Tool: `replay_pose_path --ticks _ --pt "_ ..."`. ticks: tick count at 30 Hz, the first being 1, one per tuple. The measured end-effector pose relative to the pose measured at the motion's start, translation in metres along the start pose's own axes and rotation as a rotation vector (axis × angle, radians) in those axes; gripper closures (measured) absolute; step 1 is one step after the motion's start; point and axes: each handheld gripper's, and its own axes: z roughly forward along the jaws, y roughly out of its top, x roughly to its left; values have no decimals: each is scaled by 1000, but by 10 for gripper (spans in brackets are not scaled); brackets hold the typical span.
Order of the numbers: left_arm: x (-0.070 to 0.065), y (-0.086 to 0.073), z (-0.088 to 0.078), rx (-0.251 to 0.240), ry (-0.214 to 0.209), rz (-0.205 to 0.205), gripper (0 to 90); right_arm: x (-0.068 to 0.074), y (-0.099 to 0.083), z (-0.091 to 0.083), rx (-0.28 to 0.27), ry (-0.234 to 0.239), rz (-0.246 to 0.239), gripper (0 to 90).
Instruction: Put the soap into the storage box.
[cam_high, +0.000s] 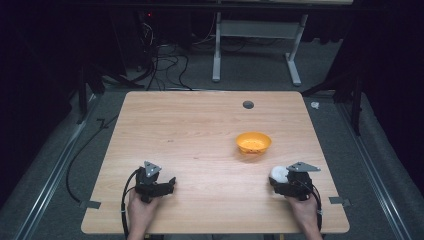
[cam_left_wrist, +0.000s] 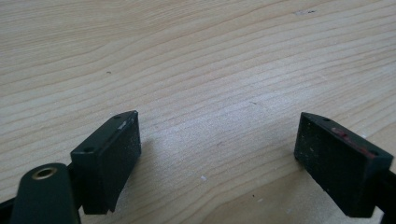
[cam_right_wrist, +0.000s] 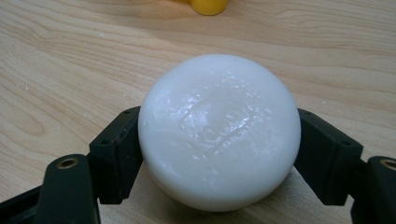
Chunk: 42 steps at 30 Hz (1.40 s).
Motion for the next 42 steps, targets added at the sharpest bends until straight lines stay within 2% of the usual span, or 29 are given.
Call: replay_pose_path --ticks 22,42 --pt "0 0 0 0 0 0 149 3 11 -17 -63 29 0 249" --pt "0 0 0 0 -1 1 149 7 35 -26 -94 63 -23 249"
